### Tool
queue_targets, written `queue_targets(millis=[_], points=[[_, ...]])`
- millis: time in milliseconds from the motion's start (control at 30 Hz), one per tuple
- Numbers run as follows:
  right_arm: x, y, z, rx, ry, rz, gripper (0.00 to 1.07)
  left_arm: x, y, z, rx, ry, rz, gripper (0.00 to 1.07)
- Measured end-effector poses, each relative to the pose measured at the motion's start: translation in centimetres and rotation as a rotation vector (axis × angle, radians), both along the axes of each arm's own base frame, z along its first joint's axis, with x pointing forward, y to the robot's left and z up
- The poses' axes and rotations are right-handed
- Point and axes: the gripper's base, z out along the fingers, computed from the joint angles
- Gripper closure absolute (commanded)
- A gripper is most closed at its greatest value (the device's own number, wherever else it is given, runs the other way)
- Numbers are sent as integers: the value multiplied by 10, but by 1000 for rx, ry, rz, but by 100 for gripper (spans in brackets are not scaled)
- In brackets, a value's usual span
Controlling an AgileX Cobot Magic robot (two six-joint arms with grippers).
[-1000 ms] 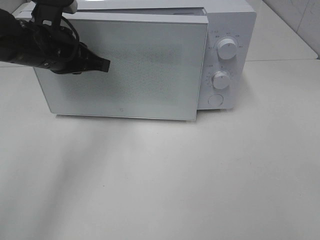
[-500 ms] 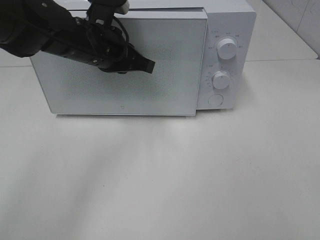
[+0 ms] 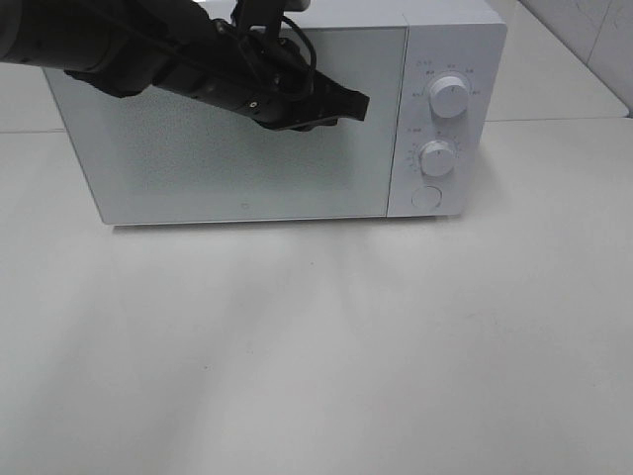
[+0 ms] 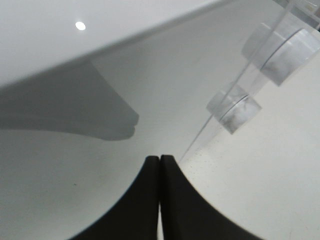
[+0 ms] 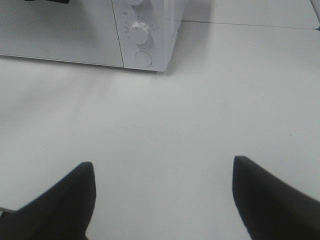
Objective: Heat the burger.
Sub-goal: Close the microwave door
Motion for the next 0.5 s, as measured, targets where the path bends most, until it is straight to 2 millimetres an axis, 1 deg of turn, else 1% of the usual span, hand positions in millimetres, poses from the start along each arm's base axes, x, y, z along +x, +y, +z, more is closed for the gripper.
queue_targets(millis=[33, 133, 267, 333, 433, 500], points=[[0, 0, 0, 0, 0, 0, 35, 1, -5, 0, -6, -2, -9, 106], [0, 0, 0, 0, 0, 0, 35, -1, -12, 0, -5, 1, -32, 106], [0, 0, 0, 0, 0, 0, 35, -2, -13, -1, 14, 2, -67, 106], [0, 0, 0, 0, 0, 0, 35, -5, -15, -3, 65, 6, -145, 106], [0, 0, 0, 0, 0, 0, 35, -6, -15, -3, 83, 8, -172, 106], [0, 0, 0, 0, 0, 0, 35, -9, -10, -5, 173, 10, -268, 106]])
